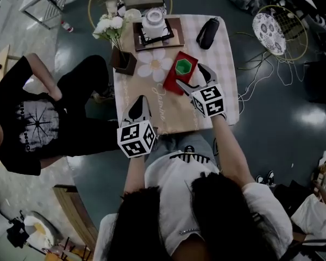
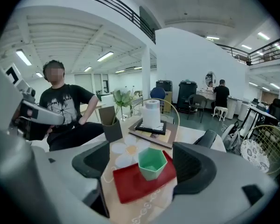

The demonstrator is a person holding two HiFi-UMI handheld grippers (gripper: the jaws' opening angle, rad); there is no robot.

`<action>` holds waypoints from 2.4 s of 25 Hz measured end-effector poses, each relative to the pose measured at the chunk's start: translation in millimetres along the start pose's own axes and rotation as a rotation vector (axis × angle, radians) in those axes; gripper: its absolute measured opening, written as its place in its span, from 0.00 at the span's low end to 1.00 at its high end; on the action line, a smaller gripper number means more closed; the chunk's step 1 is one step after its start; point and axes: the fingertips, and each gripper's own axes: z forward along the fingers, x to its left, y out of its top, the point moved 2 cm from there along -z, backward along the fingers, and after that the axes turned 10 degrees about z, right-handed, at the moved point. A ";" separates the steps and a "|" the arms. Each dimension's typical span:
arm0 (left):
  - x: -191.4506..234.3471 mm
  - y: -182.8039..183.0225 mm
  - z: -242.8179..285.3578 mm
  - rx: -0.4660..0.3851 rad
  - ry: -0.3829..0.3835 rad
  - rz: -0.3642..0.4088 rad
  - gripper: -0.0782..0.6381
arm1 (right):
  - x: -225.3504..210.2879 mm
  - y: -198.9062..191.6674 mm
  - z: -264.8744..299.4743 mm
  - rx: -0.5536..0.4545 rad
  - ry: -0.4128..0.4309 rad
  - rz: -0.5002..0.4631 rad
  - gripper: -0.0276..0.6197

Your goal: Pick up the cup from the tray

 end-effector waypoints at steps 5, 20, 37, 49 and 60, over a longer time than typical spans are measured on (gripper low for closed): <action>3.5 0.7 20.3 0.034 0.038 -0.015 0.12 | -15.2 -4.1 37.2 0.067 0.025 -0.006 0.67; 1.7 -2.9 59.9 0.119 0.063 -0.001 0.12 | -21.8 -29.0 84.7 0.179 0.082 -0.039 0.66; -4.3 -8.7 60.5 0.143 0.055 0.024 0.12 | -22.5 -27.3 82.3 0.192 0.092 -0.066 0.55; -37.3 -4.4 68.1 0.127 -0.050 0.098 0.12 | -46.2 -24.6 24.8 0.154 0.007 -0.051 0.55; -78.2 -10.4 72.6 0.134 -0.160 0.172 0.12 | -90.2 -80.1 -37.3 0.166 -0.146 0.065 0.55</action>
